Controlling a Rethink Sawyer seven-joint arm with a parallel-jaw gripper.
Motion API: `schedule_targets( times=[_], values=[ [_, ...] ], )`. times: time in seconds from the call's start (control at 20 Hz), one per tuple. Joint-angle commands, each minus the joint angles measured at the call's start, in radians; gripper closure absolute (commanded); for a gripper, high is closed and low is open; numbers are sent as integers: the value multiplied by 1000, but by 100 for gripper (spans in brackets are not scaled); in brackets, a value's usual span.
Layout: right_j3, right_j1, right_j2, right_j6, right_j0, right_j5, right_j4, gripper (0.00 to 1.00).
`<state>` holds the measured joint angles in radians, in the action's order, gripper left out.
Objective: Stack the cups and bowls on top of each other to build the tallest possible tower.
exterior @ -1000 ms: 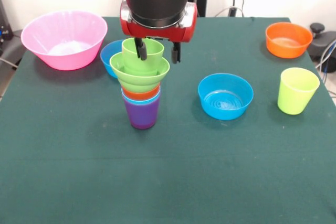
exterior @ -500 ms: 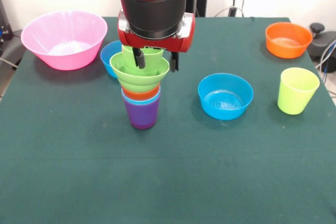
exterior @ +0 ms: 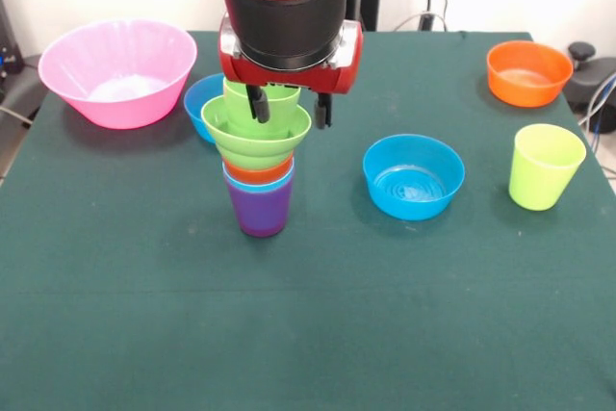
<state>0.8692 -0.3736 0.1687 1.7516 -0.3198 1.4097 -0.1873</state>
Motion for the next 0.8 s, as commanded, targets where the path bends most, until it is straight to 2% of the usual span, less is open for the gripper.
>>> schedule_targets(
  times=[0.05, 0.3, 0.35, 0.4, 0.8],
  values=[
    [1, 14, 70, -141, 24, 34, -43, 0],
    [34, 18, 67, -134, 21, -28, -45, 0],
    [99, -18, 61, -132, 14, -62, -36, 0],
    [126, -28, 59, -129, 12, -81, -33, 0],
    [171, -21, 59, -122, 6, -149, -42, 0]
  ],
)
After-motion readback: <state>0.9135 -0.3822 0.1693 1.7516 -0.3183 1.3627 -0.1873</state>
